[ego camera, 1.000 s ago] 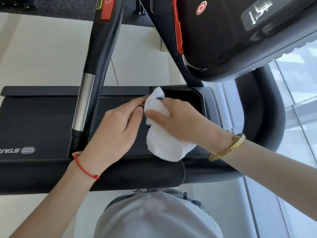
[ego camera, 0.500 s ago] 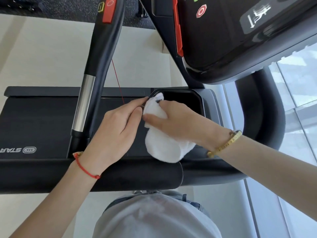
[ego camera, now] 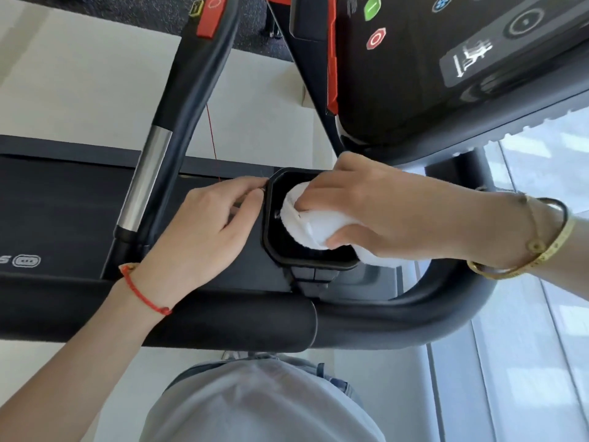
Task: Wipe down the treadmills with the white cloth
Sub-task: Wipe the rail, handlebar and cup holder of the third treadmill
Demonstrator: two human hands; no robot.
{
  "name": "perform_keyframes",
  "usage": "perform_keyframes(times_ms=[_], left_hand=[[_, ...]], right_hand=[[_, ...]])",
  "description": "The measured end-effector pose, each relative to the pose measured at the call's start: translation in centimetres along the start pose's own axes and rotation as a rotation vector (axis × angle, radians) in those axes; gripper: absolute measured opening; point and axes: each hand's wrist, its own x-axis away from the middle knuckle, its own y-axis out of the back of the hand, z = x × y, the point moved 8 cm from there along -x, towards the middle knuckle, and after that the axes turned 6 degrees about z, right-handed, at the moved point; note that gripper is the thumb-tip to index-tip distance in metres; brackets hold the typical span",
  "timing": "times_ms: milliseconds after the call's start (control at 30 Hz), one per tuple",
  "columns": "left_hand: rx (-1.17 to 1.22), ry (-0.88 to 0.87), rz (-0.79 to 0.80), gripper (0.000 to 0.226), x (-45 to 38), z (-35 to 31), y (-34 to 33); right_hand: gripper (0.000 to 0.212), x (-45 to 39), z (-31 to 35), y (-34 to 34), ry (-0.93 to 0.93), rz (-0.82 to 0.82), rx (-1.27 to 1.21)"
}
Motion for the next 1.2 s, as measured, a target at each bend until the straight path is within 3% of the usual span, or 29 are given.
perform_keyframes(times_ms=[100,233,467,667,867,967,1100,1200], left_hand=[[0.029,-0.005,-0.030,0.032,0.0,0.1,0.1],[0.002,-0.002,-0.017,0.034,0.0,0.8,-0.2],[-0.055,-0.010,0.020,0.037,-0.1,1.8,-0.1],[-0.056,-0.027,0.059,0.038,-0.1,1.8,-0.1],[-0.059,-0.063,0.076,0.040,-0.1,1.6,-0.1],[-0.074,-0.086,0.088,0.042,-0.1,1.5,-0.3],[-0.088,-0.103,0.087,0.044,-0.1,1.4,-0.4],[-0.089,-0.109,0.085,0.042,-0.1,1.4,-0.5]], right_hand=[[0.035,-1.2,0.7,-1.5,0.168,-0.014,0.244],[0.030,-4.0,0.5,-5.1,0.230,0.097,0.420],[0.046,-5.7,-0.1,-6.8,0.125,0.336,0.447],[0.029,-5.1,-1.3,-7.0,0.013,0.447,0.493],[0.029,-3.0,-0.5,-5.1,-0.040,0.417,0.375],[0.028,-1.4,0.1,-3.4,-0.089,0.276,0.312],[0.039,0.7,0.1,-0.1,-0.184,-0.222,0.238],[0.030,0.7,-0.2,1.2,-0.202,-0.426,0.249]])
